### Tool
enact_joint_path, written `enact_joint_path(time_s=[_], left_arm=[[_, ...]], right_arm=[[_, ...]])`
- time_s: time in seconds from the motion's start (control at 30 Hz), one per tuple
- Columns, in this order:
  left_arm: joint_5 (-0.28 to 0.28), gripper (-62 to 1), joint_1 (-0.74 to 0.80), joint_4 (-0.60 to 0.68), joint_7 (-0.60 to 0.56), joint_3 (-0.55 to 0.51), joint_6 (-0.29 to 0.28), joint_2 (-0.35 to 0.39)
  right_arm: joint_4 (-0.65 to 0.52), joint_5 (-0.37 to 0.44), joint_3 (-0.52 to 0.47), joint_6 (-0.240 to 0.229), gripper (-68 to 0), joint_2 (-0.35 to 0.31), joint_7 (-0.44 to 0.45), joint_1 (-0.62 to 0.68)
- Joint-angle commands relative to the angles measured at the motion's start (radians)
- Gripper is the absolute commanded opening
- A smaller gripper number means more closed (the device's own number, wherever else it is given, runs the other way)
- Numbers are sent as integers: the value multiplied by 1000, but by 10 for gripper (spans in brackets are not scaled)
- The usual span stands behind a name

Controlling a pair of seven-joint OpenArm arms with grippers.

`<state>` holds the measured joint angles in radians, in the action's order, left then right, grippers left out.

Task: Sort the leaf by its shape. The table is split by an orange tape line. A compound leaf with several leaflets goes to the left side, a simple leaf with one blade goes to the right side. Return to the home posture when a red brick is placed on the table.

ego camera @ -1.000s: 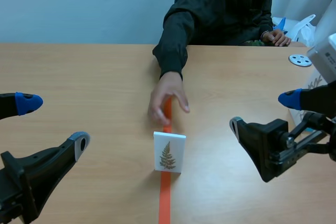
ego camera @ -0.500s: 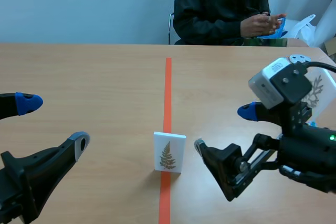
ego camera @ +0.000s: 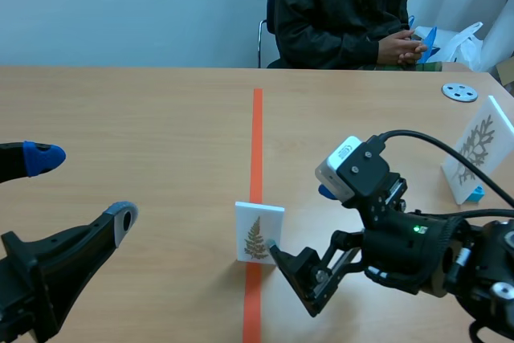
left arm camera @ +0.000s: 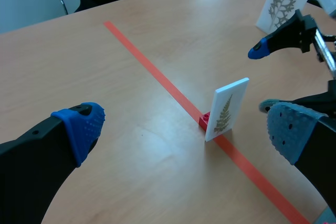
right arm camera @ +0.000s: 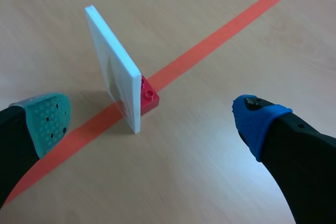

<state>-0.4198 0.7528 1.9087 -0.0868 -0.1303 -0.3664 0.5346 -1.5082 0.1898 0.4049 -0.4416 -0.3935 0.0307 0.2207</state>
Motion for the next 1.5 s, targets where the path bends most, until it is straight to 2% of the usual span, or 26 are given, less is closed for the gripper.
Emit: enact_joint_path(time_s=[0.0, 0.13, 0.3, 0.4, 0.57, 0.7, 0.8, 1.2, 1.37, 1.47], left_arm=[[-6, 14, -3, 15, -18, 6, 5, -2], [-6, 14, -3, 15, -18, 6, 5, -2], [-6, 14, -3, 15, -18, 6, 5, -2], [-6, 14, -3, 15, -18, 6, 5, -2], [-6, 14, -8, 15, -18, 6, 5, -2], [-6, 14, -8, 15, -18, 6, 5, -2], [-6, 14, -8, 15, -18, 6, 5, -2], [-6, 14, -8, 15, -18, 6, 5, -2], [-6, 14, -8, 15, -18, 6, 5, -2], [-6, 14, -8, 15, -18, 6, 5, -2]], right_arm=[[17, -3, 10, 0, -37, 22, 38, -34], [122, -45, 43, 0, -38, 71, 92, -87], [222, -90, 75, 0, -99, 117, 125, -132], [258, -107, 98, 0, -103, 128, 162, -146], [279, -147, 124, 6, -238, 139, 179, -151], [284, -147, 129, 8, -265, 139, 179, -151], [286, -158, 129, 8, -338, 138, 178, -151], [286, -160, 129, 8, -546, 138, 167, -151], [286, -160, 128, 8, -656, 138, 167, -151], [274, -160, 119, 7, -660, 138, 167, -151]])
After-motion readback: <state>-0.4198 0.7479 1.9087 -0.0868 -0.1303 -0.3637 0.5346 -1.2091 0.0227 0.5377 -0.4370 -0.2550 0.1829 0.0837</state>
